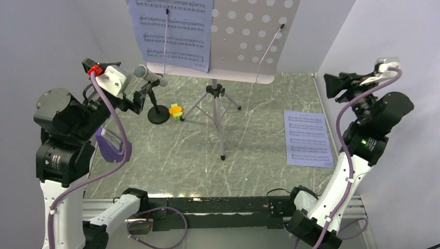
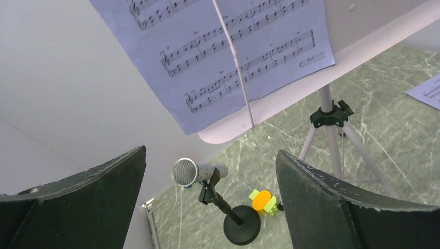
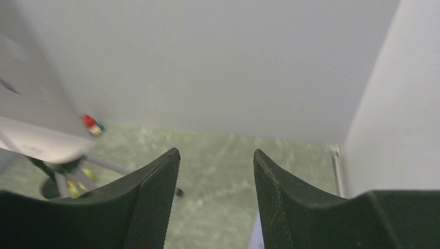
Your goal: Pack up the instrument practice props
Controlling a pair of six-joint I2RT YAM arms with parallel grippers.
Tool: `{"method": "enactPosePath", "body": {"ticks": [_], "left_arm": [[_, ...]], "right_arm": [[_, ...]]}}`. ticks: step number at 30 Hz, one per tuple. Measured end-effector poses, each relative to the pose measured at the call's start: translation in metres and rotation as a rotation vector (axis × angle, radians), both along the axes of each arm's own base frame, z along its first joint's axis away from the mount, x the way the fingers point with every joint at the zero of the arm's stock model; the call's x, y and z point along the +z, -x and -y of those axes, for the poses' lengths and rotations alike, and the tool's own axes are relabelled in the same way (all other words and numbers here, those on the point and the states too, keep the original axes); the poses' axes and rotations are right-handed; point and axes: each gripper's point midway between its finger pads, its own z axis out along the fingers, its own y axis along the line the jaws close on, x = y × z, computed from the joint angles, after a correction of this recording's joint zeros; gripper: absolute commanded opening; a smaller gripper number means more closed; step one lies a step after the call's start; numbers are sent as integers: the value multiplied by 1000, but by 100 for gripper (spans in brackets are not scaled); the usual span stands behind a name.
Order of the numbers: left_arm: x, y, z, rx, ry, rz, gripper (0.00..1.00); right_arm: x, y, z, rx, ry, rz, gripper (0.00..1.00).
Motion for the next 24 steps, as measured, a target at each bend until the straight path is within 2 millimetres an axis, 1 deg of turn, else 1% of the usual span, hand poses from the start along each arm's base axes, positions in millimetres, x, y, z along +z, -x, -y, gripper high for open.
{"method": "enactPosePath", "body": {"ticks": [2, 3, 4, 6, 9, 11, 12, 14, 15, 18, 20, 21, 23, 24], "left_arm": [[3, -1, 5, -29, 0, 0, 97], [6, -2, 9, -49, -1, 2, 96], [9, -2, 14, -76, -3, 6, 96], [14, -4, 25, -138, -9, 10, 94], [17, -12, 42, -225, -20, 6, 92], [13, -22, 52, -271, -28, -11, 91], [8, -29, 57, -295, -31, -29, 91], [0, -39, 65, -329, -34, -55, 90], [-6, -47, 70, -348, -36, -77, 89], [-22, -66, 77, -374, -30, -130, 89], [-29, -75, 78, -384, -18, -159, 89], [-31, -78, 78, -386, -13, -166, 88], [-31, -80, 78, -392, -5, -171, 88], [-30, -80, 78, -396, -2, -168, 88]], "right_arm": [[39, 7, -14, 53, -19, 86, 56], [55, 11, -21, 80, -27, 122, 56], [75, 17, -31, 122, -40, 172, 57], [109, 29, -48, 201, -60, 256, 62], [152, 50, -72, 309, -67, 361, 70], [177, 65, -88, 370, -42, 425, 75], [190, 73, -97, 402, -20, 461, 79], [206, 87, -112, 454, 19, 510, 85], [214, 94, -119, 482, 38, 536, 88], [230, 114, -141, 567, 101, 597, 89], [237, 121, -155, 642, 130, 617, 89], [241, 122, -161, 674, 143, 621, 88], [247, 117, -169, 723, 158, 629, 87], [247, 110, -175, 755, 160, 622, 85]]}}
